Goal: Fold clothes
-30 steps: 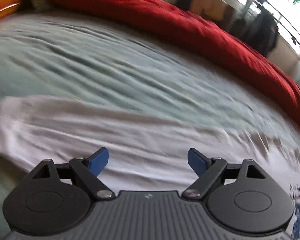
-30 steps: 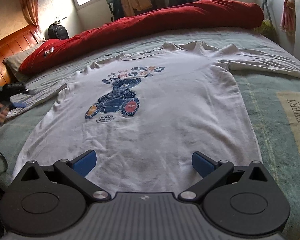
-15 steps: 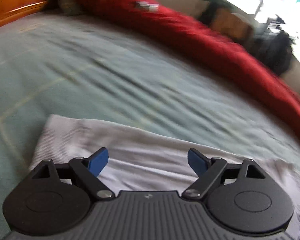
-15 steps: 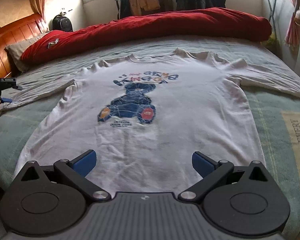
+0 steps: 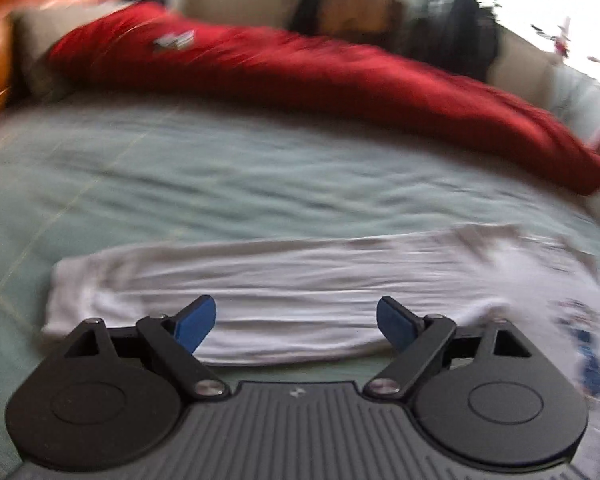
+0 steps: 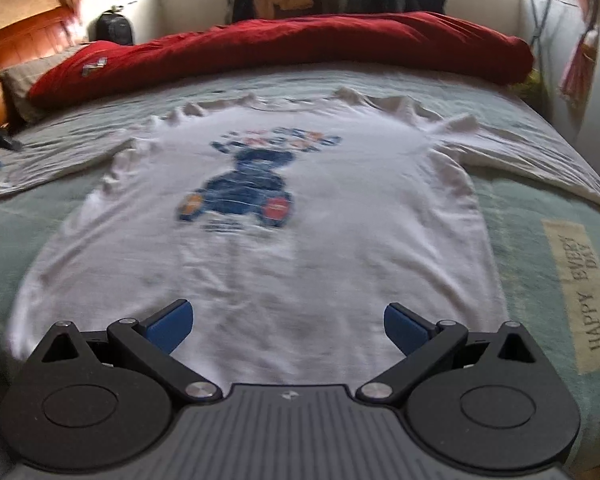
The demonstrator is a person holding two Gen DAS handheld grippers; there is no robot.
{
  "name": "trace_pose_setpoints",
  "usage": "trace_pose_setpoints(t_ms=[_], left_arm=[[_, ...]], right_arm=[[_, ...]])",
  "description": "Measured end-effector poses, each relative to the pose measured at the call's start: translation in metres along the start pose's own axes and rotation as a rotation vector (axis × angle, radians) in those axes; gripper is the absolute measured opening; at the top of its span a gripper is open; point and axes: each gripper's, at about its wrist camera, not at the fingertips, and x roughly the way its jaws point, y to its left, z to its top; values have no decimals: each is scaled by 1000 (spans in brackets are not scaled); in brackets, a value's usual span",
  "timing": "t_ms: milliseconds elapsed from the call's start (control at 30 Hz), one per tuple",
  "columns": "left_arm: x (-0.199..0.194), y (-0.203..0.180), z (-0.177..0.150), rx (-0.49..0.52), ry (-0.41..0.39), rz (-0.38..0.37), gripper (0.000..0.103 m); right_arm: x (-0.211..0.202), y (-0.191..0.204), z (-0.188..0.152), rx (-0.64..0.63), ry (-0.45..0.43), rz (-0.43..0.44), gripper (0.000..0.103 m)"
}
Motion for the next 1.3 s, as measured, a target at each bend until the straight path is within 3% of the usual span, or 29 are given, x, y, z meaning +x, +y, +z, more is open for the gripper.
trace_pose_setpoints(t_ms=[100,267,400,533,667,733,833,967,1167,1300], left_arm=[[-27,-55,-9,90,-18,-131,89],[-44,-152,-47,226,-22,-328,89],[-34,-217,-84,301,2,-399,90],[-8,-262,-117,332,29,-342,90],[9,-276,-143,313,72,-303,90],[16,-274,-150,274,102,-292,90],[21,-271,-159,242,112,-247,89],[19,-270,-162,217,92,-214,90],[24,-278,-157,227,82,-146,90],[30,-282,-157,219,88,-141,90]], right_arm=[[17,-9,-9,15,33,-9,103],[21,-8,-23,-19,-14,-19,103],[19,-9,-31,-59,-45,6,103],[7,-15,-33,-89,-45,59,103],[-20,-42,-31,-54,-45,167,103],[-33,-63,-23,-39,-72,165,103],[-39,-105,5,-39,-121,77,103],[-19,-167,56,-38,-155,-112,103],[63,-264,133,110,-64,-312,103],[111,-295,164,206,10,-332,103]])
